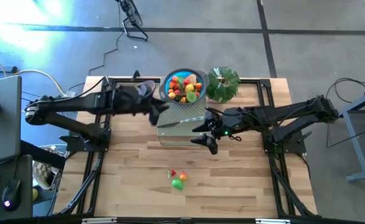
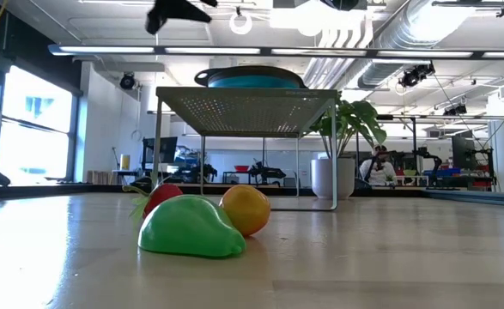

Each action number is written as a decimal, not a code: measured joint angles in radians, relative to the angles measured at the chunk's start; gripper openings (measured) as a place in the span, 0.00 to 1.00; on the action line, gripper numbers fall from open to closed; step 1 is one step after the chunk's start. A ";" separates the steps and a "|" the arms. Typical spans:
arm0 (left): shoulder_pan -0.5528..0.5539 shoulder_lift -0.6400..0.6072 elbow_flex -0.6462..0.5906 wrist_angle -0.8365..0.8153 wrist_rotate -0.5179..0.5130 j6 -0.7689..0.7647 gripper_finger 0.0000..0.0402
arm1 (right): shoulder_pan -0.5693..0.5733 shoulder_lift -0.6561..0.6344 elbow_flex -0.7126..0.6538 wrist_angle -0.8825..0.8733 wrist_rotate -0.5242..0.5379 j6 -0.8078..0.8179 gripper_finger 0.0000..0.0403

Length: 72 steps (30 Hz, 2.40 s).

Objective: Pick & Place Fruit
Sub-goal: Put the red strawberry in the blue bowl on the shelf

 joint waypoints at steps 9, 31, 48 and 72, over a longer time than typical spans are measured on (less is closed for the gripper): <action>-0.253 -0.024 0.000 -0.117 -0.004 -0.112 0.27 | 0.000 0.000 0.000 0.001 0.004 0.000 0.62; -0.663 0.132 -0.001 -0.291 -0.211 -0.543 0.26 | 0.001 -0.020 -0.002 -0.015 -0.004 0.007 0.62; -0.670 0.342 -0.001 -0.225 -0.212 -0.669 0.26 | 0.000 -0.381 -0.001 -0.485 0.039 -0.070 0.62; -0.669 0.517 -0.001 -0.141 -0.078 -0.526 0.26 | 0.001 -0.473 0.000 -0.581 0.054 -0.147 0.62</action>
